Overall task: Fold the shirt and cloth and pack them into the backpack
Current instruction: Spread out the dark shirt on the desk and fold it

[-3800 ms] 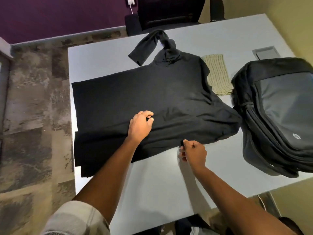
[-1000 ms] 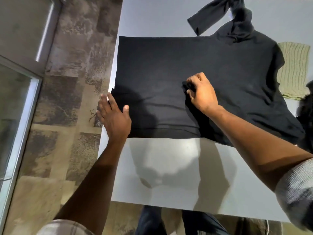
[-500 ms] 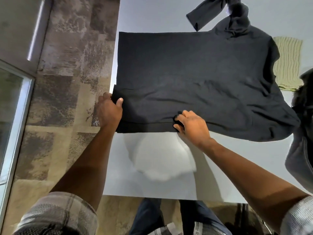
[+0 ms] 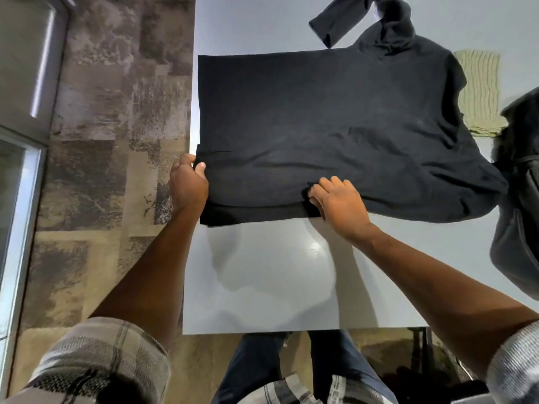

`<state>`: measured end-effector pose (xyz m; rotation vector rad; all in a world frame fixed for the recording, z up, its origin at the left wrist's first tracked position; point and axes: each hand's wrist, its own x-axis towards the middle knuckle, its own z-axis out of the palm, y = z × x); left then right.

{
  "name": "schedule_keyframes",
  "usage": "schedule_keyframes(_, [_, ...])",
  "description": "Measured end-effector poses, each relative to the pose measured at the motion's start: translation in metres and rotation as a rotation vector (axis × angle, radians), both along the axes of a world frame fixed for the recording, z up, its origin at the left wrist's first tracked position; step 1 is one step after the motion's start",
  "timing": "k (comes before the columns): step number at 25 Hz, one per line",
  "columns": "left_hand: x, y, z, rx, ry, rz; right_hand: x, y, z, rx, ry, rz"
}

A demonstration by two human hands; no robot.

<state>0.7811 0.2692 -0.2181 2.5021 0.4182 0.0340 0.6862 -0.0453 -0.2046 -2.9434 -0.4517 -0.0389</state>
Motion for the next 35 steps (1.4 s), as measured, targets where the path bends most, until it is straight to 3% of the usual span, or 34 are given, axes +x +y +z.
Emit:
schedule_keyframes(6, [-0.009, 0.005, 0.009, -0.03, 0.019, 0.016, -0.025, -0.013, 0.004, 0.022, 0.054, 0.059])
schedule_keyframes(10, [-0.021, -0.001, 0.012, 0.074, 0.03, 0.072, -0.026, -0.014, 0.006, 0.038, 0.146, 0.093])
schedule_keyframes(12, [-0.018, -0.006, 0.014, 0.122, -0.013, 0.075, -0.019, -0.017, 0.01, 0.138, 0.111, -0.024])
schedule_keyframes(15, [-0.003, -0.013, 0.013, 0.13, -0.024, 0.042, 0.003, -0.038, 0.01, 0.358, 0.005, -0.41])
schedule_keyframes(19, [0.014, -0.015, 0.011, 0.138, 0.026, 0.077, 0.042, -0.085, 0.009, 0.392, -0.013, -0.731])
schedule_keyframes(25, [0.018, -0.017, 0.004, 0.16, 0.018, 0.071, 0.085, -0.137, -0.002, 0.312, 0.277, -0.84])
schedule_keyframes(27, [0.017, -0.024, 0.006, 0.289, -0.004, 0.12, 0.086, -0.132, 0.004, 0.312, 0.188, -0.866])
schedule_keyframes(30, [0.011, -0.076, 0.014, 0.262, -0.136, 0.021, 0.074, -0.087, 0.007, 0.388, -0.052, -0.557])
schedule_keyframes(32, [-0.007, -0.13, 0.011, 0.17, -0.121, -0.234, 0.06, -0.039, -0.008, 0.376, 0.055, -0.296])
schedule_keyframes(35, [-0.033, -0.167, -0.015, 0.281, 0.073, -0.41, 0.045, -0.002, -0.035, 0.24, 0.229, -0.194])
